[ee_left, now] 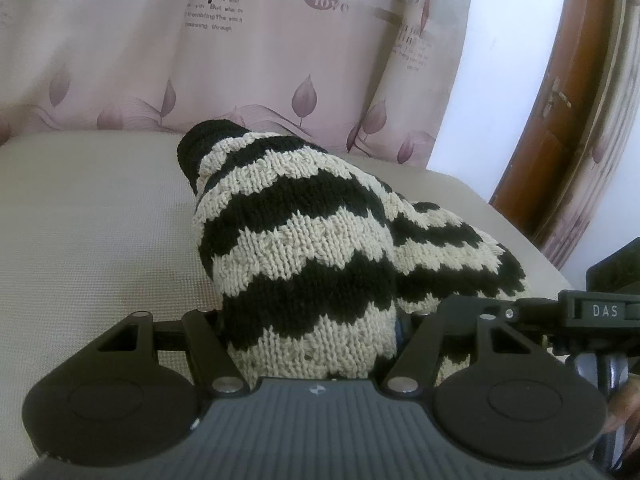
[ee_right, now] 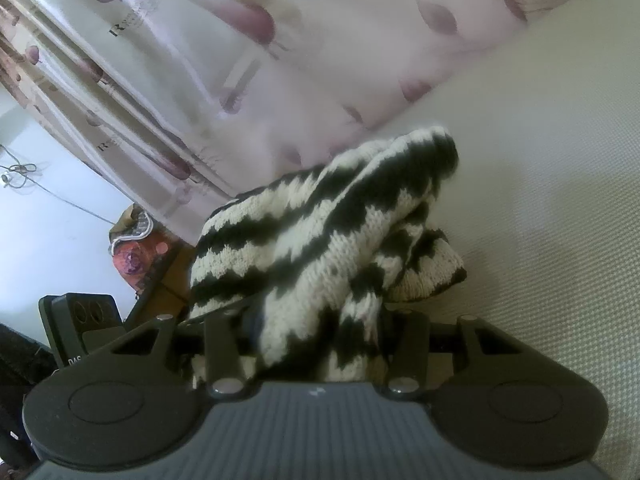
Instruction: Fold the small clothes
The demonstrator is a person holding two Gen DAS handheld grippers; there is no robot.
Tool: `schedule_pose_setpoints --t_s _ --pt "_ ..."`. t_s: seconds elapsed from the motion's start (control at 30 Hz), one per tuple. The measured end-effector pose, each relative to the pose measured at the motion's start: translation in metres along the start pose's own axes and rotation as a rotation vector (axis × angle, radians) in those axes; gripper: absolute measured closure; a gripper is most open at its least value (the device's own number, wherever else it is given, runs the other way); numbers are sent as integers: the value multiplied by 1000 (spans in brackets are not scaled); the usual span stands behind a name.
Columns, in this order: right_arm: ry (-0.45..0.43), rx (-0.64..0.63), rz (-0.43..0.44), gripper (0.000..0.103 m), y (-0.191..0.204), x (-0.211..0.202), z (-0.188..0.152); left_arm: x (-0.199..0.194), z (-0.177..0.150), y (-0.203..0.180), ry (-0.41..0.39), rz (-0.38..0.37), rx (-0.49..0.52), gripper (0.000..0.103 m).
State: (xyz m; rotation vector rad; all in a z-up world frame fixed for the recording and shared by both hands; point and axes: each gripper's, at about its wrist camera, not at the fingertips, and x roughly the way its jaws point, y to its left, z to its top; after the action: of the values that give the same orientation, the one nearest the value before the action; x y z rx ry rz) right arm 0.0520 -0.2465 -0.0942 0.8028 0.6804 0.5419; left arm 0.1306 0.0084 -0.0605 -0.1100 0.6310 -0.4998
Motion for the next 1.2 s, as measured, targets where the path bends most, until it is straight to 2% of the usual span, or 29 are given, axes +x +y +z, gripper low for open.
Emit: schedule_pose_setpoints --t_s 0.63,0.87,1.2 --pt "17 -20 -48 56 -31 9 1 31 -13 20 54 7 -6 32" --pt "18 -59 -82 56 -33 8 -3 36 -15 23 48 11 4 25" --pt "25 -202 -161 56 -28 8 -11 39 -24 29 20 27 -20 11"
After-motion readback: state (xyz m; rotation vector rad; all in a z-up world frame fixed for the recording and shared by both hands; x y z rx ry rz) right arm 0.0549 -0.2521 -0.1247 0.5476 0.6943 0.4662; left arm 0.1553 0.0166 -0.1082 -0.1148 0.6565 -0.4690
